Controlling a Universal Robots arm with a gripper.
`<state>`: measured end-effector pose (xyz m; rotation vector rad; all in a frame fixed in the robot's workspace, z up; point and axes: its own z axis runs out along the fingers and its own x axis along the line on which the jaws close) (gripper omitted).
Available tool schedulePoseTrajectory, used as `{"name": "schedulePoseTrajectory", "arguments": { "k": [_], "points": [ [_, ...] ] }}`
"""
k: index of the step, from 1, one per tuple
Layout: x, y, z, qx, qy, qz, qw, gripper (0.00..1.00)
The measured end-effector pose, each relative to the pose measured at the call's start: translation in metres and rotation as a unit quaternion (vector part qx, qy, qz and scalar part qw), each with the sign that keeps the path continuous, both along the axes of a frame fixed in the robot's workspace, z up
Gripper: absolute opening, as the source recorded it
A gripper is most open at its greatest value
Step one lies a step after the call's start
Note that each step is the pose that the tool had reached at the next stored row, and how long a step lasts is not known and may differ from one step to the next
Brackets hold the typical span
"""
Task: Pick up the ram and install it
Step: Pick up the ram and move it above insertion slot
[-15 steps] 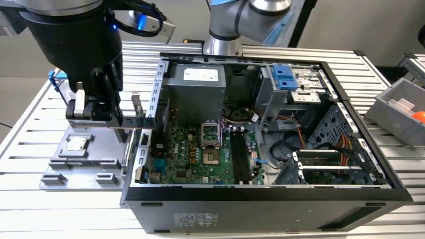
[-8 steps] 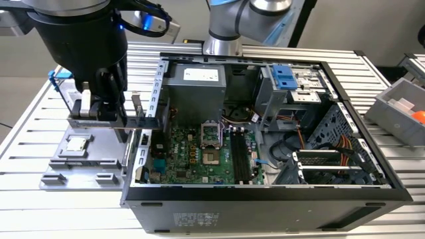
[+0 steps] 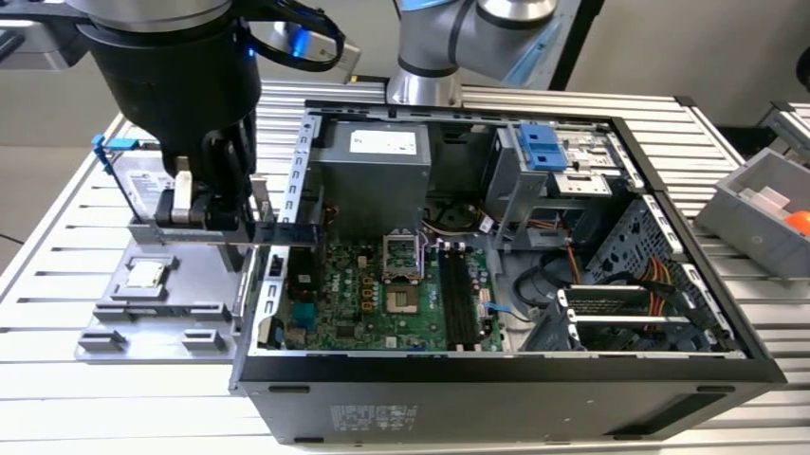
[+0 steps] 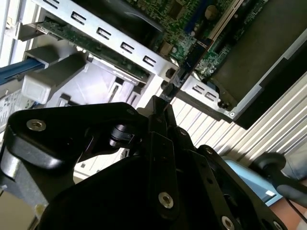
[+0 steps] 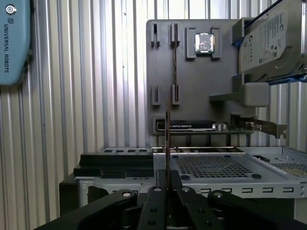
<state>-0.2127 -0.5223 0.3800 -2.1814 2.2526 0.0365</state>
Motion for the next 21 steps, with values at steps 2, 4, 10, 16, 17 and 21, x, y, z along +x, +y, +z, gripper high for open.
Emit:
{"name": "schedulePoseTrajectory", "arguments": {
  "k": [2,4,10,16,17,21],
  "points": [
    [0.0016,0.0,0.0,0.0,0.0,0.0,1.0,0.0],
    [0.0032,0.0,-0.0001,0.0001,0.0,0.0,1.0,0.0],
    [0.0082,0.0,-0.0001,0.0001,0.0,0.0,1.0,0.0],
    [0.0135,0.0,-0.0001,0.0001,0.0,0.0,1.0,0.0],
    [0.0144,0.0,0.0,0.0,0.0,0.0,1.0,0.0],
    [0.0179,0.0,-0.0001,0.0001,0.0,0.0,1.0,0.0]
  ]
}}
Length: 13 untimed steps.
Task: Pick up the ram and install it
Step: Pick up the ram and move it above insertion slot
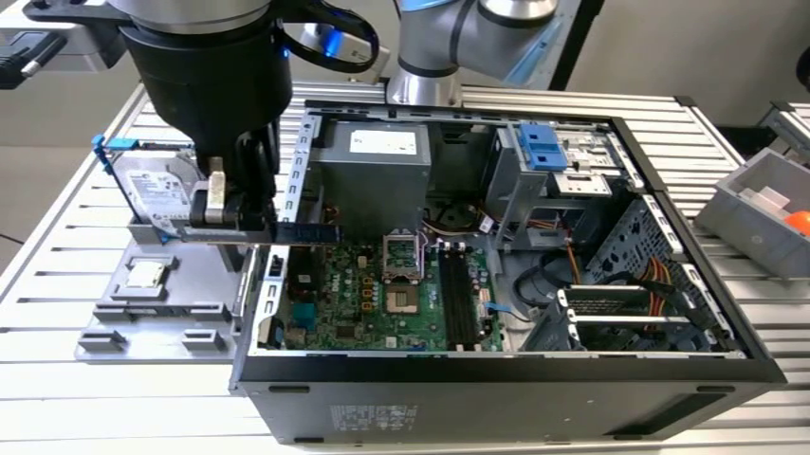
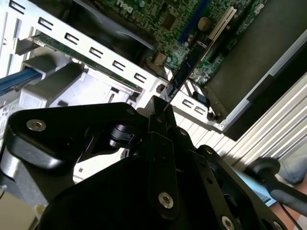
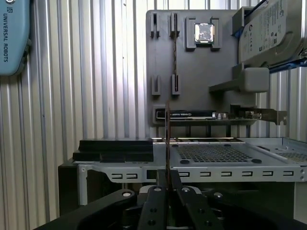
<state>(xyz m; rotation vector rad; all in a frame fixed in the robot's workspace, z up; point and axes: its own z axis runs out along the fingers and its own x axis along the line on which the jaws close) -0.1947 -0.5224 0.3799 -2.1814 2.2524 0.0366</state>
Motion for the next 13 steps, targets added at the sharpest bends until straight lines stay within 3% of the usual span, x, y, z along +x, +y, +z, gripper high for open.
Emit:
{"name": "schedulePoseTrajectory", "arguments": {
  "k": [13],
  "points": [
    [0.0127,0.0,0.0,0.0,0.0,0.0,1.0,0.0]
  ]
}}
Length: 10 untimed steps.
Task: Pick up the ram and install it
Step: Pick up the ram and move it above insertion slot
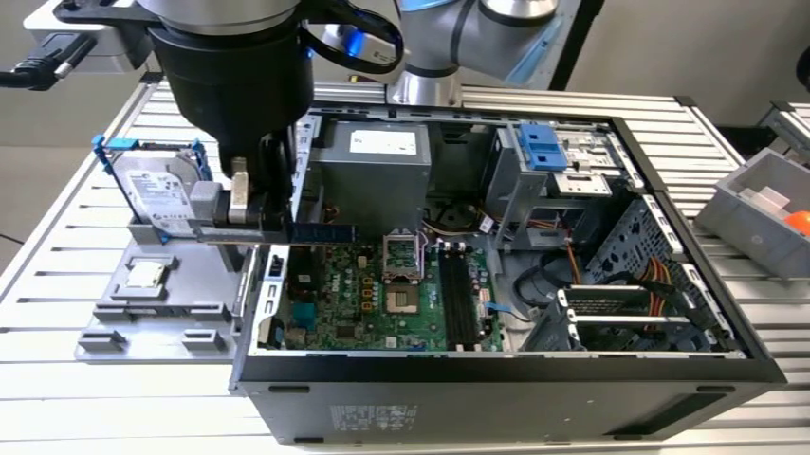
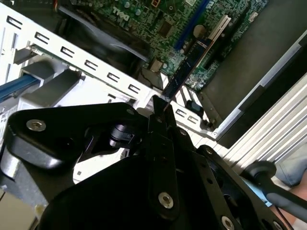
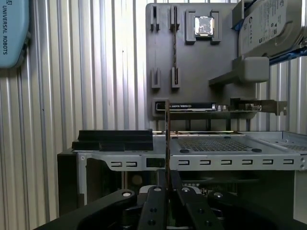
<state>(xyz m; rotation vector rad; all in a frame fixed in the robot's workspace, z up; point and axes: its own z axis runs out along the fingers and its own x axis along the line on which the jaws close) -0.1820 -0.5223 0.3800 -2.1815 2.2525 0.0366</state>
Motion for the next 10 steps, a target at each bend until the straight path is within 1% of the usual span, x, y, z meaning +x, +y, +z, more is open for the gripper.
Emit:
{"name": "schedulePoseTrajectory", "arguments": {
  "k": [10],
  "points": [
    [0.0101,0.0,0.0,0.0,0.0,0.0,1.0,0.0]
  ]
}}
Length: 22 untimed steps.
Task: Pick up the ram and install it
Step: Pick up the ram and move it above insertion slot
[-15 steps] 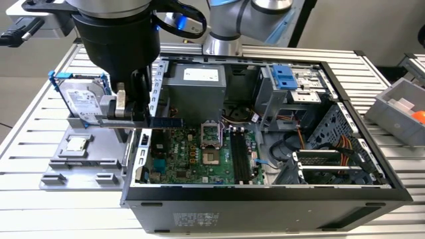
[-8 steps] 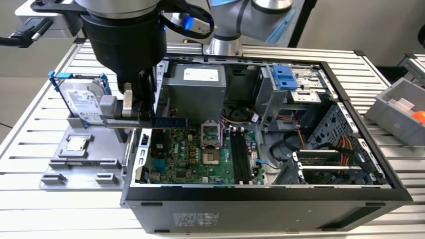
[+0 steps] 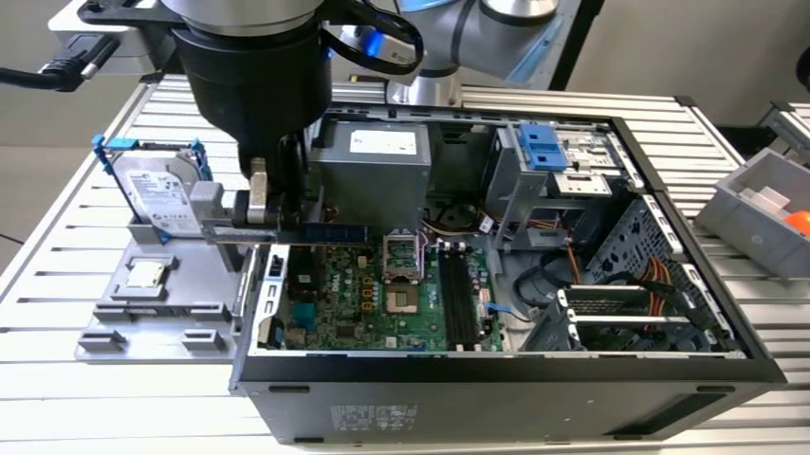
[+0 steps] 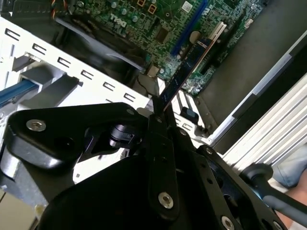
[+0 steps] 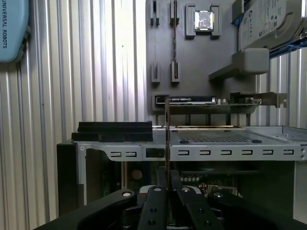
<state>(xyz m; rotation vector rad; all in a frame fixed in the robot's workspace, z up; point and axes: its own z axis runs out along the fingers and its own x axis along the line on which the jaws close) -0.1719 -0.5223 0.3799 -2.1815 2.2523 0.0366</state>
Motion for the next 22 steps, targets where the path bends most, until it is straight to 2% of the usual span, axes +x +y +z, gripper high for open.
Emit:
{"name": "schedulePoseTrajectory", "arguments": {
  "k": [8,22],
  "points": [
    [0.0073,0.0,0.0,-0.0004,0.0,0.0,1.0,0.0],
    [0.0161,0.0003,0.0,-0.0037,0.0,0.0,0.99999,0.0]
  ]
}}
